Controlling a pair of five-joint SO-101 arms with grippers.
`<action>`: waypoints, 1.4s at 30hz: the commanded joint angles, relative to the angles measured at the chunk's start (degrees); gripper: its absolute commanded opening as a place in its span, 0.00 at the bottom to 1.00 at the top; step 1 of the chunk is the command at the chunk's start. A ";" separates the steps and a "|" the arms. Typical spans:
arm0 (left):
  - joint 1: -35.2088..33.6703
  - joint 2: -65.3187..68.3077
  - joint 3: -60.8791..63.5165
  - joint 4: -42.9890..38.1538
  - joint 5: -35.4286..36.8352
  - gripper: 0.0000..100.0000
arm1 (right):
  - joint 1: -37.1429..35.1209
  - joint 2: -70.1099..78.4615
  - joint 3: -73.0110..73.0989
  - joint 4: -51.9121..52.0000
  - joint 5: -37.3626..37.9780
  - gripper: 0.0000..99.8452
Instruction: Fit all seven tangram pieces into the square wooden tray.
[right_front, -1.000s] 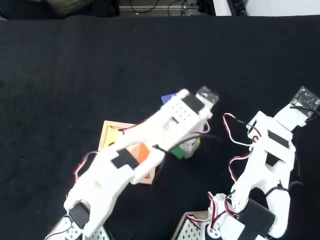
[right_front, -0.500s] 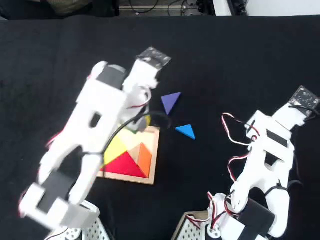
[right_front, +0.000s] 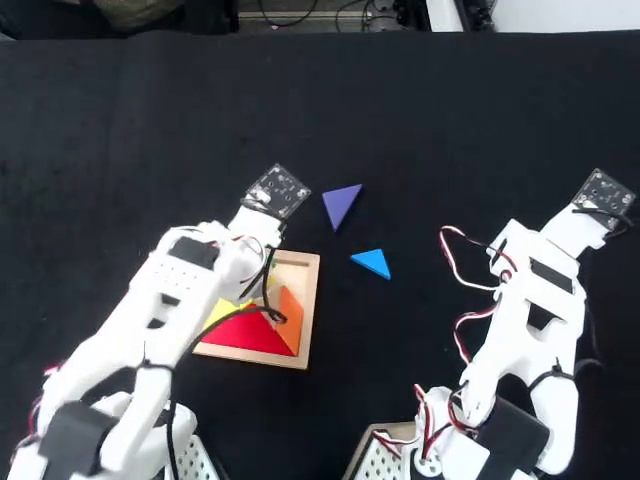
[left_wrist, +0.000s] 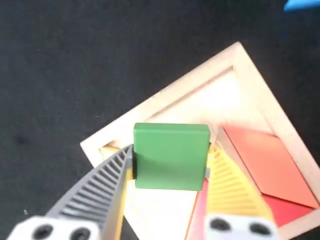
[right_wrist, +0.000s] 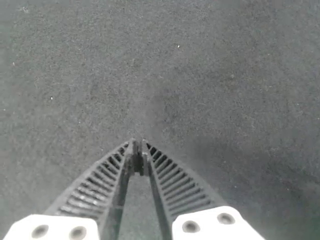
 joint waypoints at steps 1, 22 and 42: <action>0.13 5.89 -6.37 -0.26 0.09 0.03 | -1.93 -0.13 -2.33 -1.05 0.70 0.02; 1.80 7.74 -6.29 3.78 -7.56 0.23 | -2.99 -0.13 -0.75 -4.13 3.43 0.02; -1.71 7.65 -12.62 3.96 -14.59 0.29 | -3.16 -0.13 -0.75 -4.04 3.43 0.02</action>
